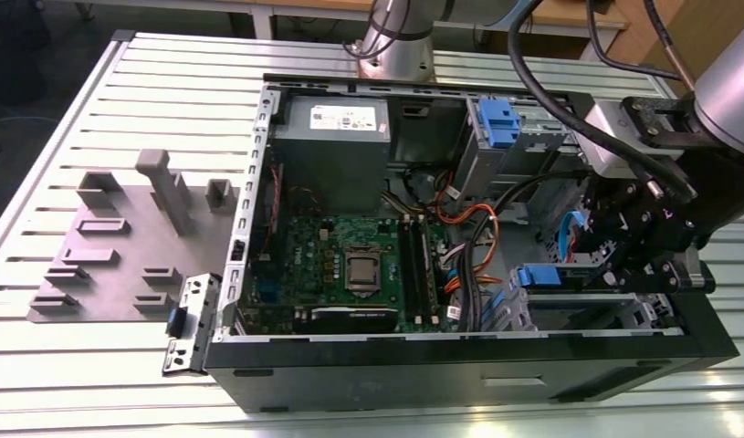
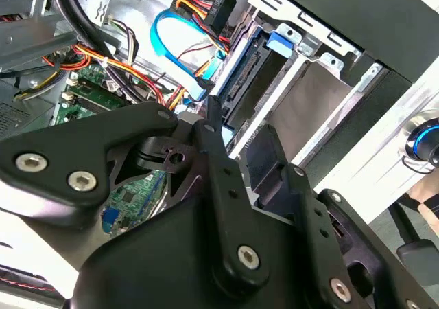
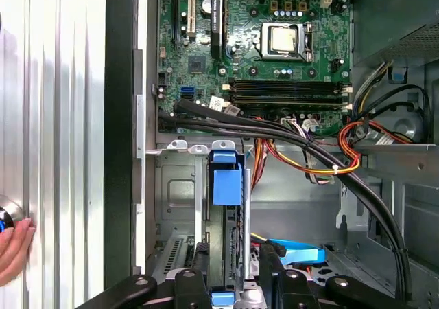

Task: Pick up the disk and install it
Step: 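Insert the first disk wire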

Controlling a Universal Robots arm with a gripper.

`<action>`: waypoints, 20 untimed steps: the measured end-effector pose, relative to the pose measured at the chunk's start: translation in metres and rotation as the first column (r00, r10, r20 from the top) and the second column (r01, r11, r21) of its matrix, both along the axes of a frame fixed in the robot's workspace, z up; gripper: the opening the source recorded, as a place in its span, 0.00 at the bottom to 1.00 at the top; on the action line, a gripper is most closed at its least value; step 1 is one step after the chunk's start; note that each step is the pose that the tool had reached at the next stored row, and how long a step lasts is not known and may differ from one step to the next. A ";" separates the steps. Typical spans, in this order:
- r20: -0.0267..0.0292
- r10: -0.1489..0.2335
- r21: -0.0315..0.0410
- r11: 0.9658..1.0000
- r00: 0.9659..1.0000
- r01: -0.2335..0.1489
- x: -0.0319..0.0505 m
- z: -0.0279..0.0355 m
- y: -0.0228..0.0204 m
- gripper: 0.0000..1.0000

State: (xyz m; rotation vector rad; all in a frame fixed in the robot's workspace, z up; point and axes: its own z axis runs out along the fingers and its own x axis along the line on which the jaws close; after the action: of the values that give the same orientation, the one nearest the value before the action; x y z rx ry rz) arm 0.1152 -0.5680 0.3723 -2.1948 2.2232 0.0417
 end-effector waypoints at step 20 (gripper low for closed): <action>0.000 0.000 0.000 1.000 1.000 0.000 0.0001 -0.0052 0.0101 0.42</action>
State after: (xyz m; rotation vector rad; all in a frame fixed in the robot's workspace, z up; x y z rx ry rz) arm 0.1152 -0.5578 0.3672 -2.1949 2.2231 0.0417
